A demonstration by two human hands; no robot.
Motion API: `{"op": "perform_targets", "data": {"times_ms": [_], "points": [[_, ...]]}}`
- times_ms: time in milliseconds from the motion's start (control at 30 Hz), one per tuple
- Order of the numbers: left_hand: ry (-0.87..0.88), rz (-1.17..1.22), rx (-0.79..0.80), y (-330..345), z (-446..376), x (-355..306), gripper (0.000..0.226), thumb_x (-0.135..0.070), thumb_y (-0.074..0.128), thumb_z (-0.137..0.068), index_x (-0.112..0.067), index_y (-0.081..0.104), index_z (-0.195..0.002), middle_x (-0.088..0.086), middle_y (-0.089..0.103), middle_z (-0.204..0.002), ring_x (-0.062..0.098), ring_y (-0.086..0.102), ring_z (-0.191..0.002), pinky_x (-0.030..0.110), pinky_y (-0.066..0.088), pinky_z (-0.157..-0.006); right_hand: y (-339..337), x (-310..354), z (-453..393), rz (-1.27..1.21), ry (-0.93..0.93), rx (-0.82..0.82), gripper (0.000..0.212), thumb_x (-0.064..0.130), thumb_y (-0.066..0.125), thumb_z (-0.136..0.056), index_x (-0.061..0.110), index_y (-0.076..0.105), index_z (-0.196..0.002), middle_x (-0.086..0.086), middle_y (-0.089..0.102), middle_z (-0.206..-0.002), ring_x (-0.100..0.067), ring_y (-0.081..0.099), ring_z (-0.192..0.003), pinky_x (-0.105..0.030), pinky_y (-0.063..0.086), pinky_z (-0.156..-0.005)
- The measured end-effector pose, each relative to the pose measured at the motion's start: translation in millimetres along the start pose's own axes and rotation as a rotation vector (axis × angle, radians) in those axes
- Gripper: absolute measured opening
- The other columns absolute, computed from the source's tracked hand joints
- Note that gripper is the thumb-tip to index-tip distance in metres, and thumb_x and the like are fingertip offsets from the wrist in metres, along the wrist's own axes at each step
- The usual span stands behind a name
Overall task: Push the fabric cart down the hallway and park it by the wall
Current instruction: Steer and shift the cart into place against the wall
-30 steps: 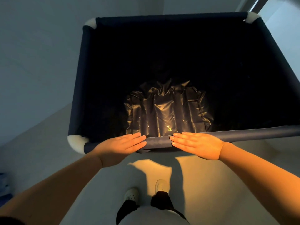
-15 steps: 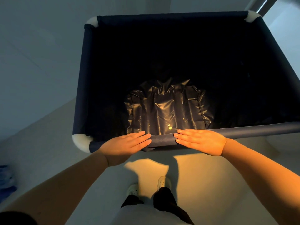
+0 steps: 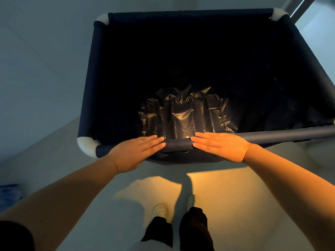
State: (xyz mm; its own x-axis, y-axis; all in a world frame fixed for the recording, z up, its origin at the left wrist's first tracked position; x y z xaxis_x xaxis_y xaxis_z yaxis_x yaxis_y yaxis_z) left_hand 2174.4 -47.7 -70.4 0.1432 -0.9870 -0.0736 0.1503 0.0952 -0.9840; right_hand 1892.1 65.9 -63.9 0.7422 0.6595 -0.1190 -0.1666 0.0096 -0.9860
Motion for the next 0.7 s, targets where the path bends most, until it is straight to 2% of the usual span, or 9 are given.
{"op": "perform_targets", "data": {"times_ms": [100,200,367,467,567,633,700], "points": [[-0.005,0.032,-0.02,-1.0,18.1,13.7,0.084,0.0,0.066,-0.074,-0.012,0.024,-0.145,0.007,0.032,-0.15,0.027,0.039,-0.133,0.041,0.041,-0.103,-6.4,10.0,-22.6,-0.002,-0.004,-0.011,0.089,-0.006,0.073,-0.062,0.009,0.037,-0.143,-0.008,0.04,-0.148,-0.021,0.025,-0.137,-0.036,0.027,-0.106],[-0.017,0.015,-0.033,0.3,38.4,25.8,0.085,0.0,0.07,-0.071,-0.011,0.028,-0.144,0.008,0.037,-0.148,0.027,0.042,-0.131,0.041,0.042,-0.102,-9.4,20.1,-44.2,-0.007,-0.012,0.007,0.092,-0.005,0.075,-0.062,0.007,0.034,-0.143,-0.008,0.04,-0.149,-0.021,0.027,-0.137,-0.034,0.03,-0.106],[-0.028,-0.012,-0.023,2.5,73.0,42.1,0.083,0.0,0.073,-0.068,-0.009,0.035,-0.141,0.009,0.041,-0.146,0.027,0.044,-0.129,0.041,0.041,-0.102,-15.5,38.3,-79.8,0.029,-0.044,0.012,0.089,0.001,0.076,-0.063,0.006,0.036,-0.142,-0.009,0.041,-0.148,-0.026,0.039,-0.135,-0.035,0.027,-0.107],[-0.038,-0.019,0.007,6.8,93.9,49.5,0.084,-0.003,0.071,-0.072,-0.011,0.028,-0.143,0.007,0.032,-0.148,0.025,0.04,-0.132,0.039,0.038,-0.105,-21.2,50.3,-98.1,0.011,-0.067,0.005,0.082,0.003,0.073,-0.069,0.005,0.036,-0.142,-0.01,0.038,-0.149,-0.028,0.038,-0.136,-0.036,0.031,-0.108],[-0.056,-0.038,0.05,16.4,114.9,54.2,0.085,-0.008,0.06,-0.083,-0.019,0.006,-0.147,0.003,0.018,-0.153,0.021,0.025,-0.139,0.034,0.027,-0.111,-28.6,61.2,-112.2,0.015,-0.093,-0.034,0.076,0.005,0.074,-0.069,0.005,0.043,-0.139,-0.011,0.045,-0.145,-0.027,0.042,-0.133,-0.036,0.028,-0.108],[-0.074,-0.046,0.055,22.2,128.0,55.4,0.082,-0.01,0.058,-0.083,-0.017,0.007,-0.146,0.002,0.013,-0.153,0.02,0.025,-0.14,0.033,0.025,-0.112,-32.4,68.4,-119.3,0.013,-0.101,-0.047,0.075,0.006,0.075,-0.069,0.006,0.044,-0.138,-0.01,0.046,-0.144,-0.026,0.042,-0.133,-0.035,0.027,-0.107],[-0.094,-0.078,0.072,26.4,139.5,55.1,0.079,-0.011,0.051,-0.087,-0.018,-0.002,-0.145,0.0,0.002,-0.153,0.018,0.015,-0.142,0.033,0.015,-0.114,-35.2,75.4,-125.7,0.009,-0.115,-0.05,0.075,0.006,0.075,-0.07,0.006,0.044,-0.138,-0.01,0.044,-0.145,-0.025,0.04,-0.134,-0.034,0.027,-0.108]]}}
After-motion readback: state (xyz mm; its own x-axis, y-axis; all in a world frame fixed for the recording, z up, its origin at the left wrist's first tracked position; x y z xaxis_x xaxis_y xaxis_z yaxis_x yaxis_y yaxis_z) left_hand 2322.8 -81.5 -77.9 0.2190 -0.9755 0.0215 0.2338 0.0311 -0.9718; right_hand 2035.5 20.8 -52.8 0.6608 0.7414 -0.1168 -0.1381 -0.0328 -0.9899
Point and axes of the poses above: each hand's wrist, its own z-axis away from the middle knuckle, its own y-axis out of the palm, x = y × z, the point moved 3 cm from there along -z, towards the middle knuckle
